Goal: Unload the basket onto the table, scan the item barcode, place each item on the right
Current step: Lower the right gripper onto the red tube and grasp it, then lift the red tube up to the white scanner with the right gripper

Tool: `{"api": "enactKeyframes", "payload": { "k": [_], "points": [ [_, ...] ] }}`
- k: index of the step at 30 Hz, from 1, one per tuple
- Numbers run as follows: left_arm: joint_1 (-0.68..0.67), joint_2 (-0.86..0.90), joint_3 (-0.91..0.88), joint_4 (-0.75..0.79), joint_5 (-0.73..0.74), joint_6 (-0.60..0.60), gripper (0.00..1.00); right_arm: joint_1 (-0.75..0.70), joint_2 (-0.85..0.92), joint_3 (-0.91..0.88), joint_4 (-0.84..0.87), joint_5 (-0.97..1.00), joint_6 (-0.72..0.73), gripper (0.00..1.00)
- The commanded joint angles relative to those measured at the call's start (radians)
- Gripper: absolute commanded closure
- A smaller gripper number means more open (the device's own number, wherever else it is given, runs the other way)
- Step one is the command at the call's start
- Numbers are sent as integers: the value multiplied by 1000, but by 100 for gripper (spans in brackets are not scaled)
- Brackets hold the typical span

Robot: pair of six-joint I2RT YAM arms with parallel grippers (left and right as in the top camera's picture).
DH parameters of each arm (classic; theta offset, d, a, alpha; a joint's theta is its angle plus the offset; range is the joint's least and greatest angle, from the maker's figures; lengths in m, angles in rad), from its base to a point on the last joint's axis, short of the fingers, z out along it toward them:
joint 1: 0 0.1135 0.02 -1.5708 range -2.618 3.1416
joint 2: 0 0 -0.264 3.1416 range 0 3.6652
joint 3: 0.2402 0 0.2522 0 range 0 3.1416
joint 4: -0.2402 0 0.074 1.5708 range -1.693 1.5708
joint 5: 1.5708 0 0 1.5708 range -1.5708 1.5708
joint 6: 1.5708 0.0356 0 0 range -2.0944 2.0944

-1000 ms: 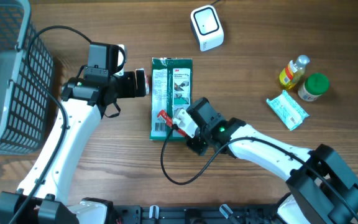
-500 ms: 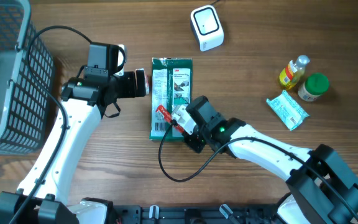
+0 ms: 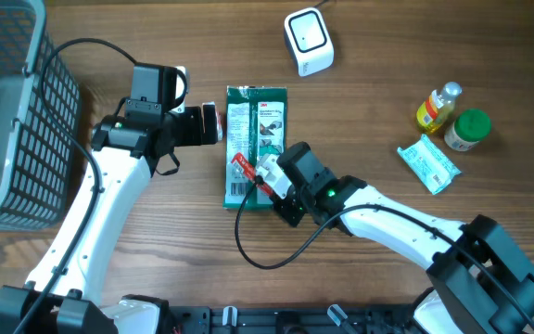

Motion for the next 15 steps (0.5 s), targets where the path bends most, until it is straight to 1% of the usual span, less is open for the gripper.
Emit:
{"api": "enactKeyframes", "payload": {
  "k": [1,6,8,9,14,15],
  "points": [
    [2,-5,10,2,-10,4,0,-5,13,-10,14,-24,37,95],
    [2,-5,10,2,-10,4,0,-5,12,-9,34,-11,48,96],
    [2,-5,10,3,-10,4,0,-5,12,-9,72,34,98,96],
    [2,-5,10,2,-10,4,0,-5,12,-9,91,48,101,96],
    [2,-5,10,2,-10,4,0,-24,5,23,127,91,73,96],
    [2,-5,10,2,-10,4,0,-45,3,53,117,84,40,96]
  ]
}}
